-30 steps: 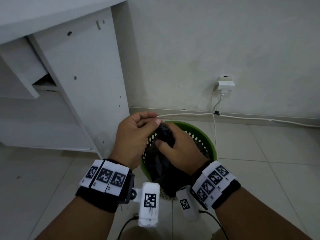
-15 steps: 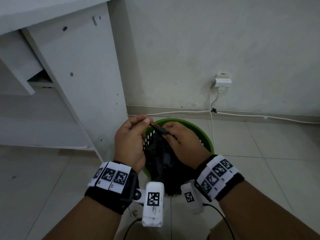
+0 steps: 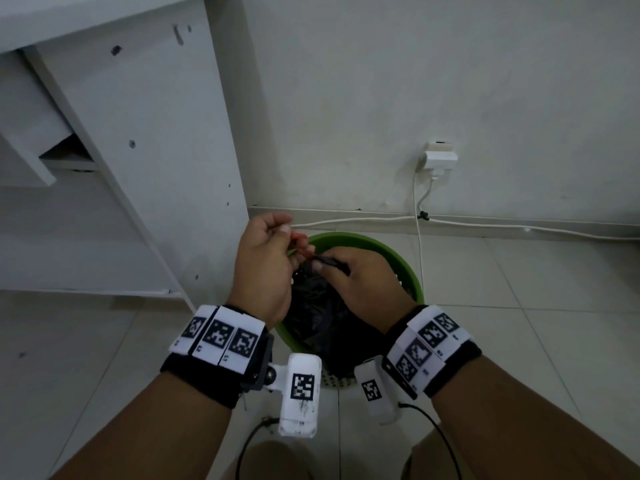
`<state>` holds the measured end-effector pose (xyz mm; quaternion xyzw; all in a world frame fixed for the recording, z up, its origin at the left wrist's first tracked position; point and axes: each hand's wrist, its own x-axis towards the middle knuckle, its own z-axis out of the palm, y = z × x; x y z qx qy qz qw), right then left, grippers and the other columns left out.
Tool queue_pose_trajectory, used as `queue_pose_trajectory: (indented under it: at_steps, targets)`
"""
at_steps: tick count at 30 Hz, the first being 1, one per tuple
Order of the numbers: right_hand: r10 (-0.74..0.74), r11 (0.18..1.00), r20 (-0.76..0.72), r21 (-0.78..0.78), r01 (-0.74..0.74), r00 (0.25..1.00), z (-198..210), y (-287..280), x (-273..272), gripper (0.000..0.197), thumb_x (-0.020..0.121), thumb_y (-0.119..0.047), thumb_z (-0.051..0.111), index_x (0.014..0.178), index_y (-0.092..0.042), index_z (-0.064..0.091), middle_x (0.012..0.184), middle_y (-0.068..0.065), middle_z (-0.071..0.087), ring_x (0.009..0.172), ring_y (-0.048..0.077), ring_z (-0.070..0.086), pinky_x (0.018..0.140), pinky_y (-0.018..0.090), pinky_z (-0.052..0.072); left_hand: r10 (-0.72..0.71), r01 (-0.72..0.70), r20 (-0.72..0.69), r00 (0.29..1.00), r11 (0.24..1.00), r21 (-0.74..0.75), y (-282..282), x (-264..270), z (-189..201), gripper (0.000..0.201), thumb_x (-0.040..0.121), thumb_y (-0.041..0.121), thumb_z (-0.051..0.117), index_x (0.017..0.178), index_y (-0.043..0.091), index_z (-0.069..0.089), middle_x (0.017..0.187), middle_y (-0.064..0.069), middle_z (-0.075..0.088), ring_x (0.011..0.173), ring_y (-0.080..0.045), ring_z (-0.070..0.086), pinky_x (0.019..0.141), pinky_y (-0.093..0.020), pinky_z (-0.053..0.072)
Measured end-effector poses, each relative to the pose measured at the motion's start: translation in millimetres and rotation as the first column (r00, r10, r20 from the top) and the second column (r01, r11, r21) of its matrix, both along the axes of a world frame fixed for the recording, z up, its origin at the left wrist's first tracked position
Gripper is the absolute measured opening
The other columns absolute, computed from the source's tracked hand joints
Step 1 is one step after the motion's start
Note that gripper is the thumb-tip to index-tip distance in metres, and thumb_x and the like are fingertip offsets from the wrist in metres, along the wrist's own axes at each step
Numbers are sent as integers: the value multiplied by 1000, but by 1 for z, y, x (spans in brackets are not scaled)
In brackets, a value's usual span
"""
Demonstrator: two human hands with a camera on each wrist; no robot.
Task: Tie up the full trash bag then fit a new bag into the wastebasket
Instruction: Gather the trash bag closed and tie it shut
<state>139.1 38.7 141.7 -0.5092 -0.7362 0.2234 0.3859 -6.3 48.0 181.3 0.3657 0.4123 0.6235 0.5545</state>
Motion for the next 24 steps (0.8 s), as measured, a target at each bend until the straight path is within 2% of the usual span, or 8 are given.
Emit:
queue_pose_trajectory:
  at_steps: [2,4,6,9,13,16,20,24]
  targets:
    - [77,997,109,-5,-77,991,-1,-1,5,21,94,-34,60,86,-16,69,72,-2,67,68,15,61,67,34,48,-16,21,-165,986,999,31,5,-4,-6,21,102,5,35,100,17,53,67,-3,49,58,-14,48,60,-30,45]
    - [122,992,227,-2,-125,966,-1,-2,12,21,95,-31,59,87,-15,69,69,-6,64,64,13,58,67,33,44,-9,67,-431,902,991,120,9,-10,-9,15,99,19,41,98,27,53,69,1,49,60,-13,47,59,-31,42]
    - [130,991,289,-3,-135,948,0,-3,20,20,96,-30,58,88,-16,69,70,-10,62,66,13,58,69,35,44,25,159,-698,716,967,198,10,-17,-9,8,98,25,49,103,31,53,73,3,53,63,-14,51,65,-29,44]
    - [135,990,337,-7,-141,932,-2,-1,27,24,94,-33,54,86,-16,70,74,-9,64,70,16,59,71,40,48,96,342,-884,458,899,274,11,-19,-11,22,98,24,55,120,26,56,75,13,46,68,-5,48,64,-19,39]
    - [95,994,510,3,-112,855,-9,0,34,46,91,-50,35,85,-19,70,83,0,66,82,25,56,75,46,47,85,541,-989,123,829,139,14,-22,-24,24,100,31,50,122,25,57,99,5,46,87,-17,55,74,-32,46]
    - [90,995,554,-12,-100,827,-13,-1,41,49,90,-50,32,85,-18,70,89,2,66,90,27,56,77,46,45,37,565,-995,-88,825,-19,13,-26,-28,23,100,39,47,115,24,57,100,-1,38,75,-25,55,68,-36,49]
    - [126,992,597,-98,-84,792,-15,-1,47,53,88,-50,26,92,-18,68,98,1,64,98,26,55,85,40,37,28,594,-976,-214,797,-108,13,-31,-30,24,100,42,46,100,21,58,97,-2,32,69,-24,51,63,-32,43]
    - [162,985,669,-153,-78,725,-9,4,52,36,90,-37,39,102,-21,68,106,-1,64,107,24,54,91,37,32,23,625,-958,-285,763,-167,19,-36,-36,31,102,37,45,96,13,62,94,-1,32,71,-21,48,64,-29,33]
